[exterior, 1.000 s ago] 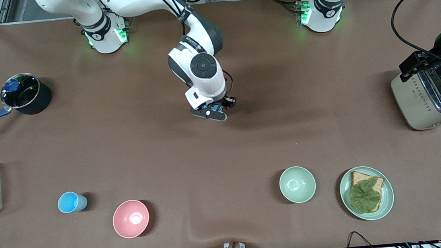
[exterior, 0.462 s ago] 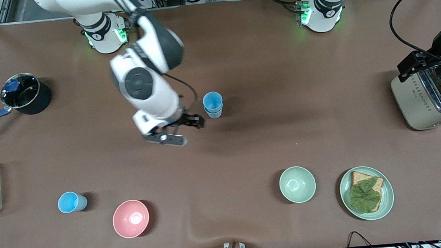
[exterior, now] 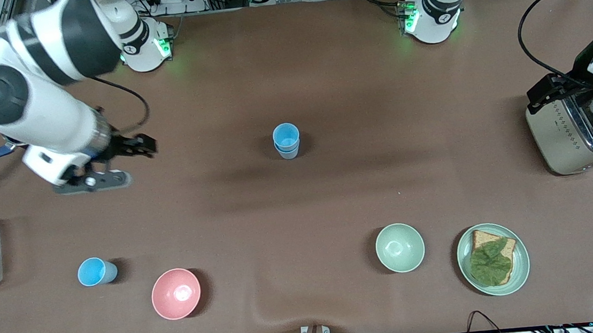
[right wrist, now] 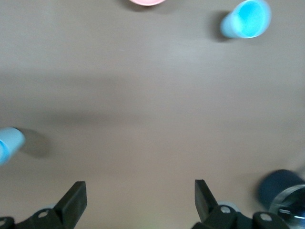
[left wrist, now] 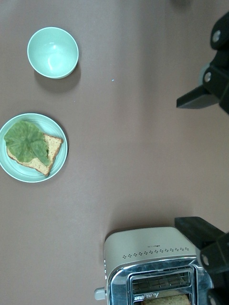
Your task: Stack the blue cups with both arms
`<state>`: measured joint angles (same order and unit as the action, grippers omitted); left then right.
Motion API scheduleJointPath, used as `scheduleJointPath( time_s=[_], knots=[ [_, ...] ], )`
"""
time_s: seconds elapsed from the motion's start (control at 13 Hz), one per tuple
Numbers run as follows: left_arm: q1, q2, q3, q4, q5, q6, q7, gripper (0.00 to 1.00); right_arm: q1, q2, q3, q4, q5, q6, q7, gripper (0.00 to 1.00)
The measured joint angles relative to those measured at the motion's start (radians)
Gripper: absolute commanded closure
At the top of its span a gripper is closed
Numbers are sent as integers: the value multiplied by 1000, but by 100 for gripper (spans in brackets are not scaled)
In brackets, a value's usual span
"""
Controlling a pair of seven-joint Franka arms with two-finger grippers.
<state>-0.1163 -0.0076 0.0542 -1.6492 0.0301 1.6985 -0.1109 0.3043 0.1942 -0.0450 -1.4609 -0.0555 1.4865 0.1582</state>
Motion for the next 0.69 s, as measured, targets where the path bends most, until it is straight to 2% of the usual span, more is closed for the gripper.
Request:
scheduleJointPath(
  time_s=[0.23,0.38,0.69],
  knots=[
    [-1,0,0,33,0,-44,0,0,-165,-90,5,-1,4,-64,-179,0],
    [-3,-1,-2,72,0,-104,0,0,-255,-132,7,-4,59,-88,-214,0],
    [-6,-1,-26,111,0,-155,0,0,-334,-148,11,-19,92,-96,-225,0]
  ],
)
